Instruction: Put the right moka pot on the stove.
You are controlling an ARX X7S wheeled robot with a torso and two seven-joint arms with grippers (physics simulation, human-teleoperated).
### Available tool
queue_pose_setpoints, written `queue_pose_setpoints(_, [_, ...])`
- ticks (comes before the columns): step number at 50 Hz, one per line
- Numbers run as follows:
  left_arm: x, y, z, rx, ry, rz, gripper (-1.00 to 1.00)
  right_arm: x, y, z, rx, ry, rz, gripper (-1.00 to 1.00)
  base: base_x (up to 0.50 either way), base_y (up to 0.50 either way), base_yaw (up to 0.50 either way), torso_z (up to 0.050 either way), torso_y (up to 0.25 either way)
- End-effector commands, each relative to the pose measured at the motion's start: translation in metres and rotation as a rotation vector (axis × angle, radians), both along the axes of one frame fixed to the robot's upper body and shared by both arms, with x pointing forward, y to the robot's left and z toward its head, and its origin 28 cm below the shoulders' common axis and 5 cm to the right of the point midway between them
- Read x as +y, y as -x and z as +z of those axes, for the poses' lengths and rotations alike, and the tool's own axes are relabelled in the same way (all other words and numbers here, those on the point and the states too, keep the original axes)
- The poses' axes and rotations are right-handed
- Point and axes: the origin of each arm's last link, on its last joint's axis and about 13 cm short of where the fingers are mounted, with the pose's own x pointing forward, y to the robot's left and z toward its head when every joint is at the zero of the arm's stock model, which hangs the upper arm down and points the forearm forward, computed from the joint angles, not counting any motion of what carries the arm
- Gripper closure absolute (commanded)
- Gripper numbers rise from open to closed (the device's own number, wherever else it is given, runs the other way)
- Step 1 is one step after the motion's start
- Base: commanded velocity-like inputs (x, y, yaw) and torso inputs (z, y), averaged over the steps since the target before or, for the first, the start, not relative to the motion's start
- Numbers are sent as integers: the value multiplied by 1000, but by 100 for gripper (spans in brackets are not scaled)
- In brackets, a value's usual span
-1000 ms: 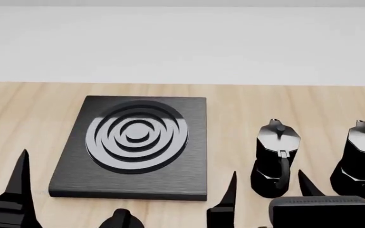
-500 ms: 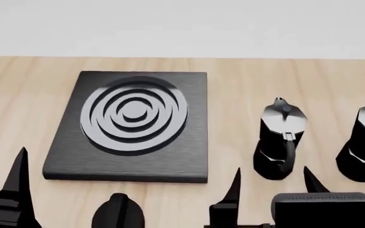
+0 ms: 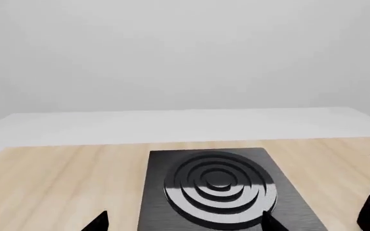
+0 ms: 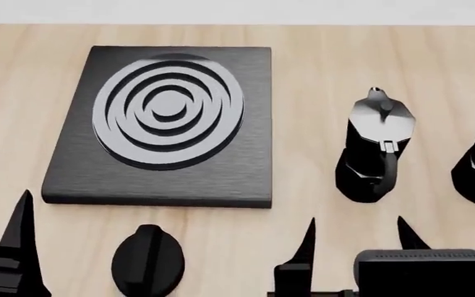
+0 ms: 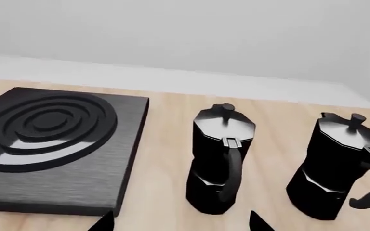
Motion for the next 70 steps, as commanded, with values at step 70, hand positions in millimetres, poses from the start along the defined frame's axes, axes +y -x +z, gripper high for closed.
queue_pose_setpoints(70, [-2,3,-1,-3,-9,9,-100,-124,55,72,-62,-68,-153,-100,0,0,0,0,-26])
